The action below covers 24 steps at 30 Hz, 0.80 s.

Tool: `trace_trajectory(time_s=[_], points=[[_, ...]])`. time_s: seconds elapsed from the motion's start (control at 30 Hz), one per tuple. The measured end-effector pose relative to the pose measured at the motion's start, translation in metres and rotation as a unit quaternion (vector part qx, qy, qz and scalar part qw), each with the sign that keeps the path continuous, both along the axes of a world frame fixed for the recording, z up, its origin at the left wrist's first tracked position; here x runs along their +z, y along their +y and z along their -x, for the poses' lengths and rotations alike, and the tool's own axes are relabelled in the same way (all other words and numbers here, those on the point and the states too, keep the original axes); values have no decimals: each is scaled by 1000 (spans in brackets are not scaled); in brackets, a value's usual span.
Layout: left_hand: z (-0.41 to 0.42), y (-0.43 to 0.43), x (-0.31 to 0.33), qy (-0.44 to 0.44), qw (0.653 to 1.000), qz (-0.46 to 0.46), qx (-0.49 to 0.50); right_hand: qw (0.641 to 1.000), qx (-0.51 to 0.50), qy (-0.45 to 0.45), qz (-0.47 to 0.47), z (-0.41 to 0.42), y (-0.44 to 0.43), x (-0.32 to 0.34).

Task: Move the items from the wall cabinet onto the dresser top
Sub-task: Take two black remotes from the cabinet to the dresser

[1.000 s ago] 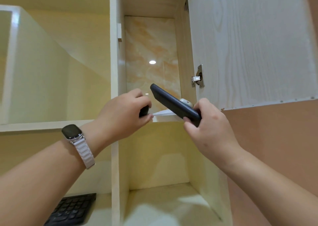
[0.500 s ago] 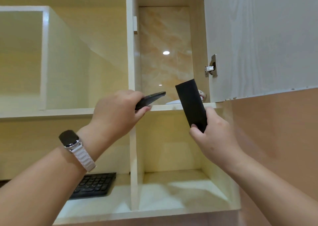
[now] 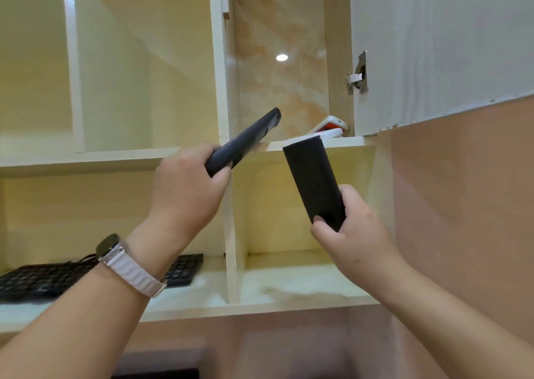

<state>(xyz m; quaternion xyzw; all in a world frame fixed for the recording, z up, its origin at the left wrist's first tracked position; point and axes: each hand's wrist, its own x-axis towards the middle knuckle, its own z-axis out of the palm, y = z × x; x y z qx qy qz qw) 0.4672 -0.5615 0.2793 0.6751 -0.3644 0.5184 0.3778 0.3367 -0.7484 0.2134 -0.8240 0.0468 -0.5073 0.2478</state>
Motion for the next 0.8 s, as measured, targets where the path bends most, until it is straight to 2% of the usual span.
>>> trace_trajectory(time_s=[0.2, 0.3, 0.43, 0.67, 0.8], points=[[7, -7, -40, 82, 981, 57, -165, 998, -49, 15, -33, 15, 21, -23], [5, -10, -66, 165, 945, 66, -274, 994, -75, 34, -66, 24, 34, -39], [1, -10, -101, 248, 901, 62, -351, 986, -120, 48, -103, 29, 56, -61], [1, -4, -174, 400, 766, 14, -503, 962, -209, 45, -170, 41, 107, -111], [8, -8, -219, 472, 683, -22, -557, 932, -290, 67, -208, 57, 134, -148]])
